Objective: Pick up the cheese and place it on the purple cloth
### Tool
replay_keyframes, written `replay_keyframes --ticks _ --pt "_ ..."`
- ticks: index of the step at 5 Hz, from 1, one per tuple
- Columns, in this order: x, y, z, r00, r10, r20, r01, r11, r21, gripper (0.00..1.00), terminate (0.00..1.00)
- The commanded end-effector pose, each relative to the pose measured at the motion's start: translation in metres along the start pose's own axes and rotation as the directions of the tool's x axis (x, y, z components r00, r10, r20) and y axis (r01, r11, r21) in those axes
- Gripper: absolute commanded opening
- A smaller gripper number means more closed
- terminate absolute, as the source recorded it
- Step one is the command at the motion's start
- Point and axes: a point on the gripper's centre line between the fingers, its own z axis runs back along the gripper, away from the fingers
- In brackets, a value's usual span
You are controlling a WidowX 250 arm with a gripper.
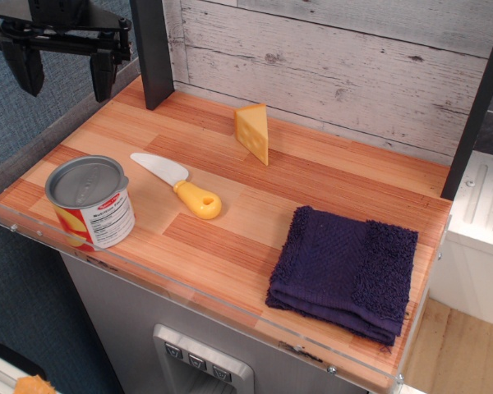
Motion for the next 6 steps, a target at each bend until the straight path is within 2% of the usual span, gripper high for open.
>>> replay_keyframes --ticks 1,2,3,4,5,6 --pt "0.000 0.000 0.000 1.000 0.000 0.000 0.000 1.000 0.000 1.00 0.00" --pt "0.006 -0.012 0.003 0.999 0.054 0.004 -0.054 0.996 -0.065 1.00 0.00" --pt "0.016 -0.035 0.005 0.996 0.091 -0.014 -0.092 0.991 -0.100 1.00 0.00" --pt "0.028 -0.076 0.003 0.988 0.156 0.007 -0.152 0.969 -0.194 1.00 0.00" --pt "0.040 -0.112 -0.005 0.951 0.308 -0.042 -0.310 0.935 -0.173 1.00 0.00" --pt "0.046 -0.130 -0.016 0.916 0.398 -0.045 -0.400 0.902 -0.161 1.00 0.00"
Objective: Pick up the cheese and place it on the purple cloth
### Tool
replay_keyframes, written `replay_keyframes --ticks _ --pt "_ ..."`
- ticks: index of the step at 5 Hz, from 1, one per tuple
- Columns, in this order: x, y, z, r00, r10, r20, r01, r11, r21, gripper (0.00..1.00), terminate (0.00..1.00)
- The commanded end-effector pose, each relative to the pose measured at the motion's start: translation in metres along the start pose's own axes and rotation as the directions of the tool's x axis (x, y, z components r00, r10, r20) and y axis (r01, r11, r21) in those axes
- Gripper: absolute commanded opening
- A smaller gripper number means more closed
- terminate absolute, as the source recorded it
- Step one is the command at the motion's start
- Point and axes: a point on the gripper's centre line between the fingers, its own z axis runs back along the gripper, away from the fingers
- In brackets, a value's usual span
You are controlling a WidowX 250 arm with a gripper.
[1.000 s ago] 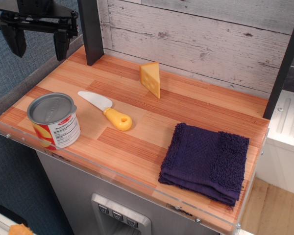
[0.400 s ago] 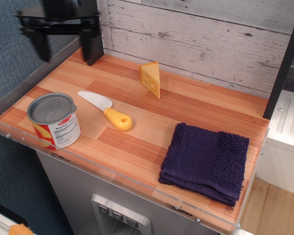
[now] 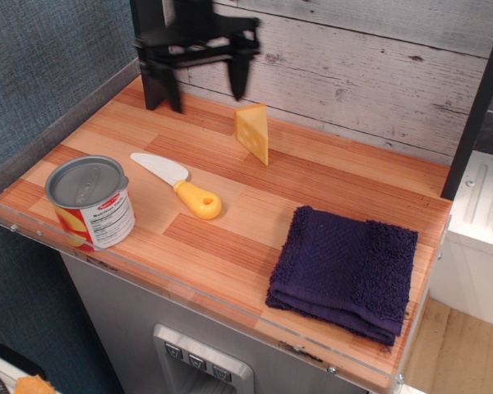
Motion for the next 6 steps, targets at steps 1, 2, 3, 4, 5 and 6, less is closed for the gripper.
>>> replay_keyframes --ticks 1,2,3,4,5,6 --pt "0.017 -0.029 -0.009 0.992 0.118 0.034 -0.118 0.993 -0.006 1.00 0.00" --pt "0.017 -0.032 -0.016 0.991 0.126 0.037 -0.126 0.992 -0.011 1.00 0.00" --pt "0.021 -0.037 -0.020 0.994 0.107 0.013 -0.107 0.993 -0.046 1.00 0.00" --pt "0.024 -0.039 -0.025 0.996 0.092 -0.016 -0.093 0.993 -0.066 1.00 0.00" --pt "0.026 -0.040 -0.029 0.996 0.090 -0.022 -0.092 0.993 -0.076 1.00 0.00" --pt "0.027 -0.040 -0.036 0.996 0.091 -0.007 -0.092 0.995 -0.032 1.00 0.00"
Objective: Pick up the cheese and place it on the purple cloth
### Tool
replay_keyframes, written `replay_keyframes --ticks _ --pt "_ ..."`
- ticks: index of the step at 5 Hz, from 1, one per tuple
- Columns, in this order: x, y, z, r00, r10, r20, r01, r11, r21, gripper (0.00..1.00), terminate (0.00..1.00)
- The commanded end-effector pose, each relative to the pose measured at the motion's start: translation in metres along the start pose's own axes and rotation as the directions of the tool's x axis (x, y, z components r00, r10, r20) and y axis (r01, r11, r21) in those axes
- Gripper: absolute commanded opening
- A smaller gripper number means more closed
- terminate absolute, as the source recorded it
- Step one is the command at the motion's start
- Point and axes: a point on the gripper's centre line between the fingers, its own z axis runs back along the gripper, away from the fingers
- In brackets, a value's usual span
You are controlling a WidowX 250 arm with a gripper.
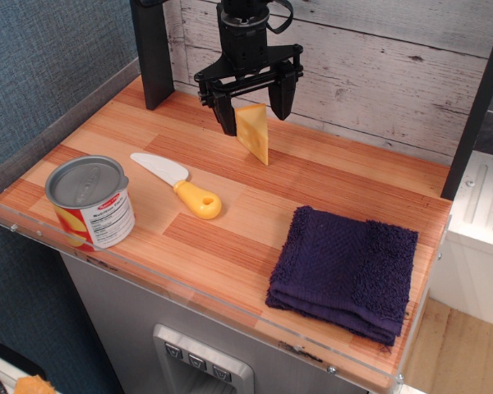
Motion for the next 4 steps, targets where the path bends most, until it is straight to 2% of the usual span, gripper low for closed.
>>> replay_keyframes --ticks 1,3,4 --pt "0.018 -0.005 0.002 0.999 -0.002 0.042 0.002 1.000 0.011 1.00 0.00" --pt "0.028 -0.007 -0.012 0.999 0.004 0.033 -0.004 1.000 0.015 1.00 0.00" --pt "0.028 -0.010 -0.015 0.999 0.010 0.038 -0.010 1.000 0.008 0.00 0.00"
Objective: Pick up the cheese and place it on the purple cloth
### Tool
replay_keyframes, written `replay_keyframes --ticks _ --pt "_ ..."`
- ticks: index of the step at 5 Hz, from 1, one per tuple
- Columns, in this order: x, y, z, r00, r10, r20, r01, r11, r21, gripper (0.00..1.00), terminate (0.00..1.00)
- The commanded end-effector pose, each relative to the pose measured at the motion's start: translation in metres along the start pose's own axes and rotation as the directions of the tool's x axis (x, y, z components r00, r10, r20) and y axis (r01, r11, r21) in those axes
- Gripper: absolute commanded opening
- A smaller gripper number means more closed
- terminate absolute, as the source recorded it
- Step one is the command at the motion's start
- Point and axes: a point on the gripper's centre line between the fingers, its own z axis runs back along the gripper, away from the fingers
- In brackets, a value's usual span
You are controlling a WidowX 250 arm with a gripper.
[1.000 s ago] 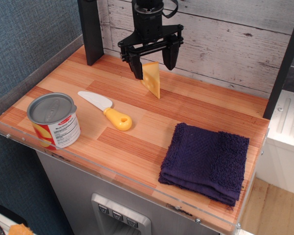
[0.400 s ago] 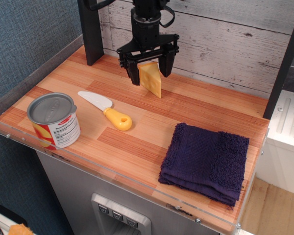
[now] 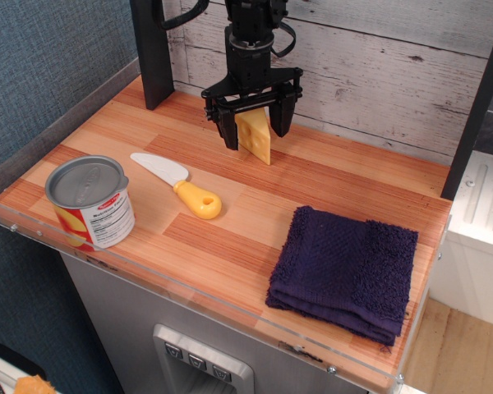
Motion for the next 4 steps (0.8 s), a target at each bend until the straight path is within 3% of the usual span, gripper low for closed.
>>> replay_keyframes --ticks 1,4 --pt "0.017 -0.006 0.018 0.998 0.011 0.055 -0.009 0.999 -0.042 0.00 0.00" --pt "0.003 0.009 0.052 0.993 -0.075 0.091 0.077 0.997 -0.018 0.00 0.00"
